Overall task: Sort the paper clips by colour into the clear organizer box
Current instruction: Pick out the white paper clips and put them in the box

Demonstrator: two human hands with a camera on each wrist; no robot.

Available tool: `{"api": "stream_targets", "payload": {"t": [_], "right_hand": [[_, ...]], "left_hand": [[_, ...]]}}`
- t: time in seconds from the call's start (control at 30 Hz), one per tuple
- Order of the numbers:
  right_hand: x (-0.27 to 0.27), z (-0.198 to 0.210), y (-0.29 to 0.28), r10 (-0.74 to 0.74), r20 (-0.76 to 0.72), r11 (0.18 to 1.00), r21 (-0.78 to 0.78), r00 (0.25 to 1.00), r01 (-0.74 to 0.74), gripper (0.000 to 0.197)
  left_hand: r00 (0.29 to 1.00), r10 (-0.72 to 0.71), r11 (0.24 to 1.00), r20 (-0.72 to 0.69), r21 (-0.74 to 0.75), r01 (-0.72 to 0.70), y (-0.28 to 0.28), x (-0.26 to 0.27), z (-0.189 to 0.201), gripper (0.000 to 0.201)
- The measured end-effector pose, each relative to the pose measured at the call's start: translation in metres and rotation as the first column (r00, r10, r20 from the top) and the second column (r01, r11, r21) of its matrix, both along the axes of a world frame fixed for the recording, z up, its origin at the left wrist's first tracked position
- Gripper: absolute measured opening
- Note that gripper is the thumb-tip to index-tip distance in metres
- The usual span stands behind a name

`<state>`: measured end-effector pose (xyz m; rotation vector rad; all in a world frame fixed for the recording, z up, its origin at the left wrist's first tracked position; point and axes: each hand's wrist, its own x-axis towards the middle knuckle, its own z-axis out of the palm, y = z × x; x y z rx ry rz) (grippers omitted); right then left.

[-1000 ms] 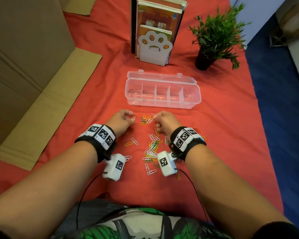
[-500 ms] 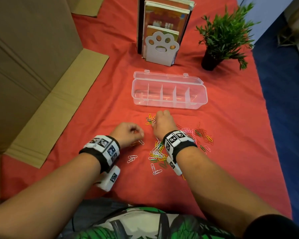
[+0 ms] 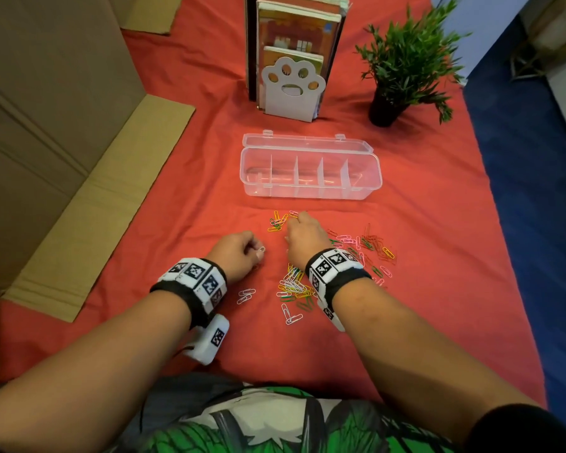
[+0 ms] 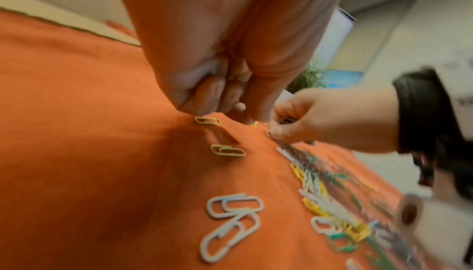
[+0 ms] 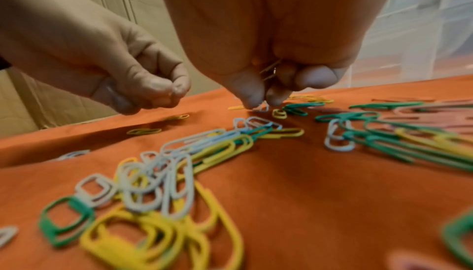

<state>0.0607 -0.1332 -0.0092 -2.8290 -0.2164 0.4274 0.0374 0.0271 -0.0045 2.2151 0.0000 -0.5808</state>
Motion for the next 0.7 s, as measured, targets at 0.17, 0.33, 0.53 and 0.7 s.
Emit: {"api": "stream_targets", "payload": {"t": [0.17,0.33,0.53,0.7], "right_hand": [[-0.001,0.011,-0.021,-0.296,-0.304,0.815,0.415,0.906,0.406,0.015],[-0.015,0.017,-0.038,-0.27,-0.727,0.086,0.635,0.631,0.768,0.027],[-0.02,0.015,-0.026,-0.365,-0.404,0.802,0.322,0.839,0.504,0.014],[-0.03,-0.001,-0.007,-0.157,-0.075,0.986,0.039,0.985,0.16,0.032]], "left_hand": [[0.841,0.271,0.853,-0.469,-0.288,-0.436,0.007,-0.006,0.013,0.027],[0.685,0.276,0.695,-0.674,-0.353,-0.627,0.01,-0.019,0.028,0.025],[0.963,0.064,0.996,-0.262,0.075,-0.045,0.006,-0.026,0.016,0.022],[0.951,-0.298,0.793,-0.075,0.535,0.291,0.005,-0.038,0.01,0.024]]}}
